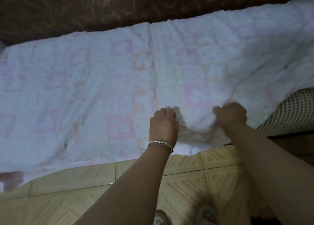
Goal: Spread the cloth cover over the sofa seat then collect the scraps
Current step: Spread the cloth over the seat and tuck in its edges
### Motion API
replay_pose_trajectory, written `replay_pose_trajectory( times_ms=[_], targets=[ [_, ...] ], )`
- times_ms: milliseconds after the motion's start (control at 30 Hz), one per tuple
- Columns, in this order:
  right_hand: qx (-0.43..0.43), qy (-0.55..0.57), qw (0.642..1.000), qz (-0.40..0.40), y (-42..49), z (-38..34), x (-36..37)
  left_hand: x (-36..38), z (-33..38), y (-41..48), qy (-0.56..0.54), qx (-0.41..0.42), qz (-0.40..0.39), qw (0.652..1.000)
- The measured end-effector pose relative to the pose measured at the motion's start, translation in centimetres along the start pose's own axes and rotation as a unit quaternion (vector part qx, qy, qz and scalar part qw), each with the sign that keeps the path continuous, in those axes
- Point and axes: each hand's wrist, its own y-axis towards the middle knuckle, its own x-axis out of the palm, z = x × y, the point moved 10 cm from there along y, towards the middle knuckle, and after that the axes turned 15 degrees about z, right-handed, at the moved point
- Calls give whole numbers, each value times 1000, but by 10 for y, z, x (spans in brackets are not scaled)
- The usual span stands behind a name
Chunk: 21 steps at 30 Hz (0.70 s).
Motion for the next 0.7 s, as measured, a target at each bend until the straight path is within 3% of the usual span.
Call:
replay_pose_trajectory(
  times_ms=[100, 433, 600, 700],
  targets=[
    [-10, -16, 1000, 10, 0, 12, -8, -8, -5, 1, 14, -32, 29, 999],
    [19, -20, 999, 17, -10, 15, -10, 2, -46, -10, 70, -146, -115, 980],
    [13, 15, 998, -65, 3, 8, -2, 20, -17, -14, 109, -78, -190, 973],
    [25, 69, 996, -55, 21, 6, -15, 32, 26, -7, 102, -17, -201, 974]
  ],
)
